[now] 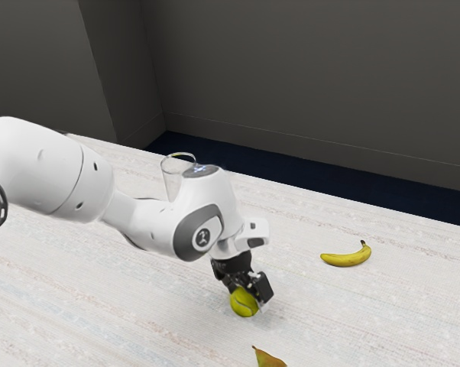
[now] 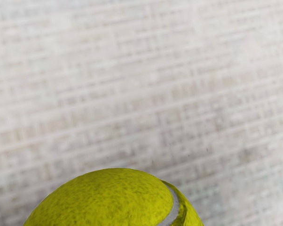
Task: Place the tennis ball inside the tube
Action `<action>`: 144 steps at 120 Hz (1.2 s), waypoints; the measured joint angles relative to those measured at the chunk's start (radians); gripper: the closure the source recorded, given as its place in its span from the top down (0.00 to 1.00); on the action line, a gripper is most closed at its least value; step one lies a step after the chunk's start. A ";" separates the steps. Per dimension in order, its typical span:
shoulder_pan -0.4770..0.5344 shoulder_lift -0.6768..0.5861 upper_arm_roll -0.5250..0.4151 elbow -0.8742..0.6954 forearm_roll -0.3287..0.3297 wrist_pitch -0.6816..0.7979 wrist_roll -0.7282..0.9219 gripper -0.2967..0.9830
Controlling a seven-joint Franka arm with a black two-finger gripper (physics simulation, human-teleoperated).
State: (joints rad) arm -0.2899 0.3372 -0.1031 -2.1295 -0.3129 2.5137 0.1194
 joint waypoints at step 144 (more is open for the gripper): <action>0.140 -0.225 -0.031 0.300 0.624 -0.313 -0.151 0.29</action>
State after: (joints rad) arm -0.1500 0.1120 -0.1337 -1.8298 0.3107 2.2010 -0.0314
